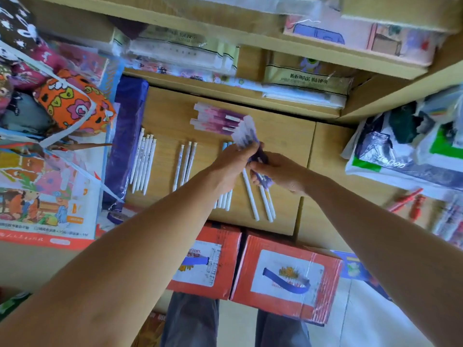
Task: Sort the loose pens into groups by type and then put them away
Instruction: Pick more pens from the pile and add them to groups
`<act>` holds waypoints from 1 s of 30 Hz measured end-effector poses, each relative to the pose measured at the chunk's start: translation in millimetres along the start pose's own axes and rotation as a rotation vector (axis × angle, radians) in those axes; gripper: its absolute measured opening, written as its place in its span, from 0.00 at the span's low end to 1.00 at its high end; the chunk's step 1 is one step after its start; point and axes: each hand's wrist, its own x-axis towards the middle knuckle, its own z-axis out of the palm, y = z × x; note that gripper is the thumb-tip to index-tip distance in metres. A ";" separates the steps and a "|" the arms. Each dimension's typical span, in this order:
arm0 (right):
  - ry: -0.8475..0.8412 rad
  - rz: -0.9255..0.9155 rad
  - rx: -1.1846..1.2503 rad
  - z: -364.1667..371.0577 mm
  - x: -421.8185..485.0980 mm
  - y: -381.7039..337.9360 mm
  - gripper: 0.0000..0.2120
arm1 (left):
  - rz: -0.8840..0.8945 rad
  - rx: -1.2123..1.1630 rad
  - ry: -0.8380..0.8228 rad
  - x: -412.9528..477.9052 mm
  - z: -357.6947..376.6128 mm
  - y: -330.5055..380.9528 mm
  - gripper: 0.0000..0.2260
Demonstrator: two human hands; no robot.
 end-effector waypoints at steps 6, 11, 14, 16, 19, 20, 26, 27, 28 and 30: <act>0.224 0.065 -0.284 -52.5 -25.7 50.1 0.07 | 0.311 0.565 0.319 13.6 23.9 -16.9 0.19; 0.476 0.015 -0.733 -89.1 -19.1 71.0 0.11 | 0.704 1.231 0.345 35.2 36.3 -10.6 0.18; 0.498 -0.048 -0.892 -95.3 -2.8 70.2 0.12 | 0.757 1.409 0.252 57.6 44.4 -12.2 0.26; 0.512 -0.082 -0.980 -97.6 7.5 72.2 0.14 | 0.756 1.512 0.192 72.8 46.2 -15.7 0.27; 0.555 -0.134 -1.022 -100.6 17.1 79.2 0.14 | 0.767 1.620 0.157 91.9 45.2 -22.0 0.25; 0.574 -0.156 -1.016 -101.3 17.7 81.9 0.15 | 0.766 1.639 0.157 96.4 44.7 -23.9 0.25; 0.722 -0.268 -0.984 -104.1 4.0 102.9 0.25 | 0.783 1.661 0.181 107.0 45.3 -31.7 0.23; 0.720 -0.283 -0.997 -104.6 2.5 107.0 0.24 | 0.789 1.660 0.184 107.3 45.6 -31.8 0.24; 0.717 -0.298 -1.007 -105.0 1.7 110.9 0.23 | 0.794 1.661 0.189 107.1 45.5 -32.0 0.25; 0.709 -0.308 -1.012 -105.0 3.5 116.0 0.23 | 0.805 1.664 0.209 106.6 44.2 -32.2 0.25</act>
